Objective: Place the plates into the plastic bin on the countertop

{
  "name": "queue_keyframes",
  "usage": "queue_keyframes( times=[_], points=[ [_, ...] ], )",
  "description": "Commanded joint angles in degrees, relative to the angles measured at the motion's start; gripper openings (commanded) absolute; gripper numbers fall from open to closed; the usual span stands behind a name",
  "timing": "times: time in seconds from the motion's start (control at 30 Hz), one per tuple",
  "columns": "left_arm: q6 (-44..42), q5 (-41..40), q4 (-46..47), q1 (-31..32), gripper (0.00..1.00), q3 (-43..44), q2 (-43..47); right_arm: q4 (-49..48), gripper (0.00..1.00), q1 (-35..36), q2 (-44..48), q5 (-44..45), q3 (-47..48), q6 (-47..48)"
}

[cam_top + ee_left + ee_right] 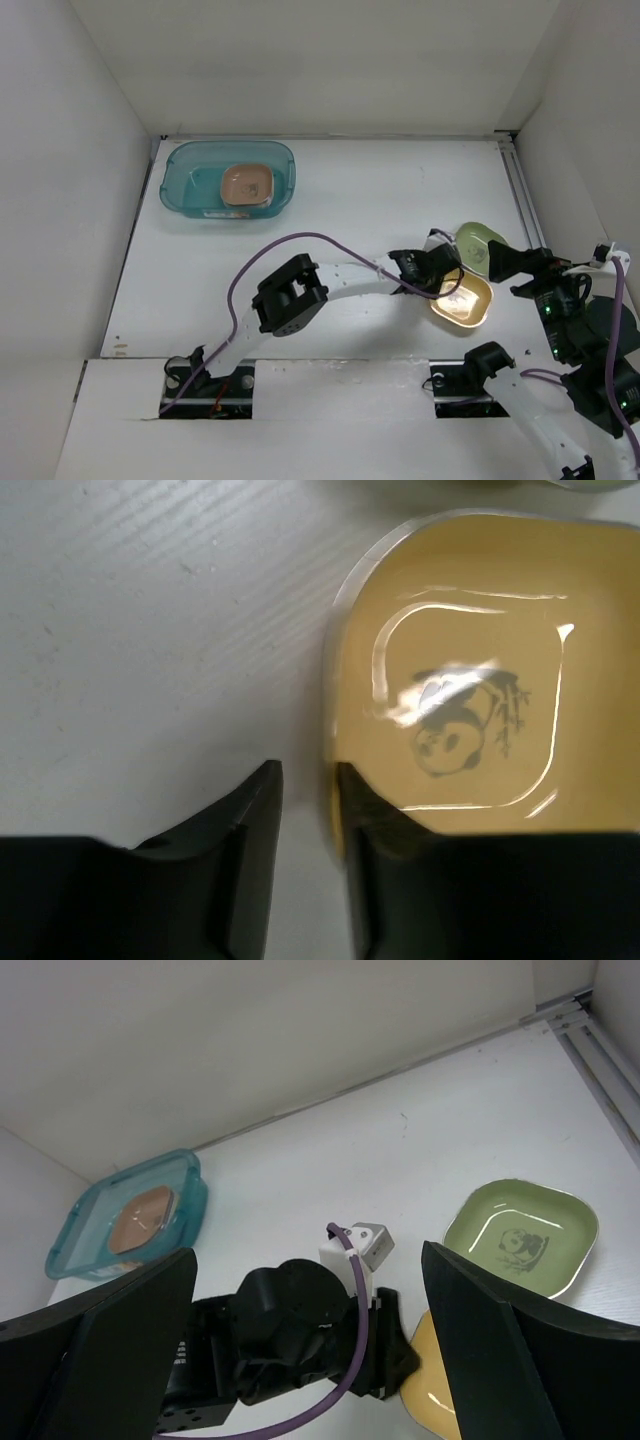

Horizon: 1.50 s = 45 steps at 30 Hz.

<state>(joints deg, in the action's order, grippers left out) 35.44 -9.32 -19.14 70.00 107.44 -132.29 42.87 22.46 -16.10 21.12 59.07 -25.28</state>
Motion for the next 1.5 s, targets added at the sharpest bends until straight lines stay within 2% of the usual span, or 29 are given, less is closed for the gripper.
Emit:
queue_keyframes(
  times=[0.0,0.03,0.07,0.13,0.2,0.33,0.43,0.47,0.57,0.6,0.63,0.7,0.73,0.83,0.9,0.93,1.03,1.2,1.37,1.47],
  points=[
    [1.11,-6.19,-7.05,-0.39,0.17,1.20,0.00,-2.62,1.00,-0.31,0.01,-0.91,-0.44,0.76],
    [2.51,-8.58,-9.58,-0.39,0.06,0.59,0.97,-2.62,1.00,-0.31,0.01,-0.91,-0.45,0.76],
    [3.14,-10.87,-10.82,-0.39,0.00,-0.20,2.11,-2.62,1.00,-0.31,0.01,-0.91,-0.45,0.76],
    [4.54,-16.92,-12.93,-1.69,0.00,-4.31,6.94,-2.62,1.00,-0.31,0.01,-0.91,-0.45,0.76],
    [6.04,-19.58,-14.70,-3.28,0.00,-8.28,10.89,-3.14,1.00,-0.31,0.01,-0.91,-0.45,0.76],
    [5.52,-23.72,-15.41,-9.77,0.00,-17.95,24.32,-4.20,1.00,-0.31,0.01,-1.44,-1.05,0.76],
    [3.68,-27.23,-18.39,-19.17,0.00,-18.76,29.79,-5.60,1.00,-0.31,0.01,-2.75,-2.20,0.76],
    [0.19,-26.72,-17.44,-24.94,0.00,-18.76,33.55,-5.61,1.00,-0.31,-0.51,-3.36,-2.20,0.23],
    [-7.20,-18.66,-10.59,-35.77,0.00,-17.44,38.66,-8.15,1.00,-0.31,-0.51,-4.77,-3.61,0.23],
    [-12.36,-12.01,-8.40,-42.59,0.00,-16.13,39.21,-8.85,1.00,-0.31,-1.12,-5.82,-5.00,0.23],
    [-14.94,-8.99,-4.11,-45.88,0.00,-15.51,39.21,-9.55,1.00,-0.31,-1.13,-6.44,-5.54,0.23],
    [-19.86,-1.88,-1.70,-53.69,0.00,-13.50,38.17,-10.88,1.00,-0.31,-1.65,-7.93,-6.16,0.23],
    [-24.06,0.07,-0.13,-55.65,0.00,-11.05,37.46,-11.58,1.00,-0.31,-1.66,-7.94,-6.94,0.23],
    [-29.19,5.00,3.48,-61.62,0.00,-11.02,35.09,-12.11,1.00,-0.31,-1.66,-9.25,-8.26,0.23],
    [-29.13,6.77,3.50,-64.97,0.00,-9.01,32.55,-12.11,1.00,-0.31,-1.66,-9.26,-8.79,0.23],
    [-27.37,11.56,3.49,-69.51,0.00,-8.30,30.27,-12.11,1.00,-0.31,-1.66,-9.78,-8.79,0.23],
    [-21.67,21.94,5.76,-76.47,0.00,-9.95,28.84,-12.11,1.00,-0.31,-1.66,-9.79,-9.32,0.92],
    [-21.03,21.98,8.93,-77.20,0.00,-16.19,28.23,-11.58,1.00,-0.31,-1.66,-9.08,-8.79,2.16],
    [-20.50,23.38,8.94,-77.20,0.00,-16.21,26.39,-13.42,1.00,-0.31,-4.63,-8.56,-8.79,2.16],
    [-20.50,23.38,8.33,-77.20,0.00,-16.21,26.38,-13.43,1.00,-0.31,-8.31,-5.14,-9.41,0.94]
  ],
)
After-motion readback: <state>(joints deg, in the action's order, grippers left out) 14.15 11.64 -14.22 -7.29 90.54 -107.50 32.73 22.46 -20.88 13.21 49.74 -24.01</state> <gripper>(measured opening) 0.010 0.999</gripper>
